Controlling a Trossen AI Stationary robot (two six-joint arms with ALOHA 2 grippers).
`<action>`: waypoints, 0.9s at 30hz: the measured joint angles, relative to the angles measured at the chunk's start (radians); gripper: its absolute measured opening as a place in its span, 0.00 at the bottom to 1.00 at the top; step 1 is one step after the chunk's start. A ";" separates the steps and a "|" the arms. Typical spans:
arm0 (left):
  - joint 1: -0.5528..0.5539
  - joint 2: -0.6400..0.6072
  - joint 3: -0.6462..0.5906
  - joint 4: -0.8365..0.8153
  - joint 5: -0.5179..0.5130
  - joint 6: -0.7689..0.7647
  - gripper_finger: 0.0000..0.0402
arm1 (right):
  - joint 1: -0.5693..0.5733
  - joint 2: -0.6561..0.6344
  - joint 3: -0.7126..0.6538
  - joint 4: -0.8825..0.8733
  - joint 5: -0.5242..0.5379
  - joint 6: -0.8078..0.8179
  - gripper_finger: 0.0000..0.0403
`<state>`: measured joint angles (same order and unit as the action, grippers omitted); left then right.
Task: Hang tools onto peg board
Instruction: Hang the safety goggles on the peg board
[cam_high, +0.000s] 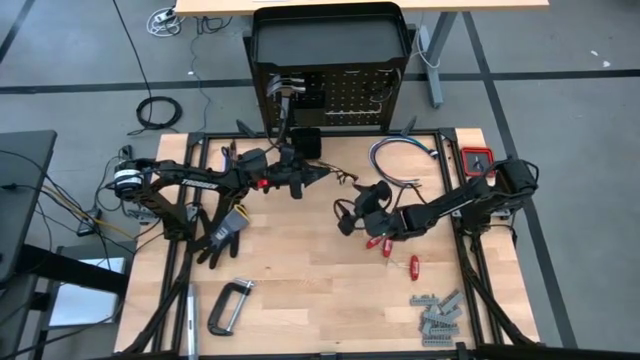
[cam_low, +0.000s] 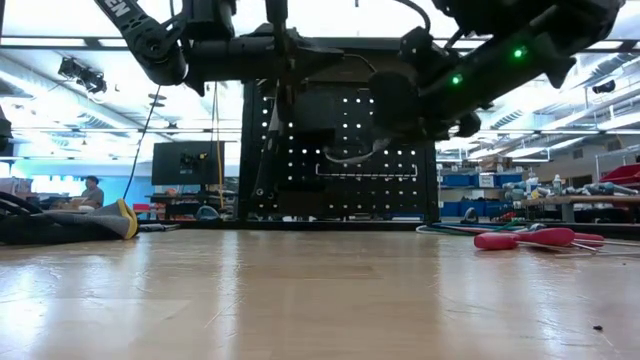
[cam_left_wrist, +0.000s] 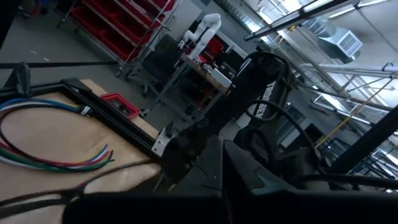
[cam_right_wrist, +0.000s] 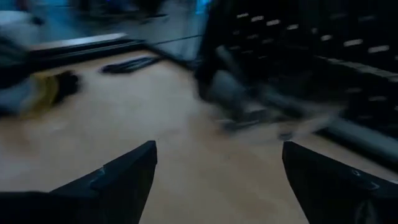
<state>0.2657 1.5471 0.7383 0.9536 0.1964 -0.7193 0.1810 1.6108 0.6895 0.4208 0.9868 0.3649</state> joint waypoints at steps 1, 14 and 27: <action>0.000 0.000 0.000 0.006 0.005 -0.001 0.00 | 0.000 0.001 0.000 -0.002 0.034 0.000 0.87; 0.000 0.000 0.000 0.060 0.046 -0.018 0.00 | 0.011 0.007 0.000 0.093 0.080 -0.134 0.77; 0.000 0.000 0.000 0.076 0.064 -0.018 0.00 | 0.015 0.006 0.000 0.133 0.074 -0.181 0.52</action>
<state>0.2653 1.5471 0.7383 1.0294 0.2600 -0.7376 0.1959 1.6169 0.6891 0.5533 1.0607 0.1839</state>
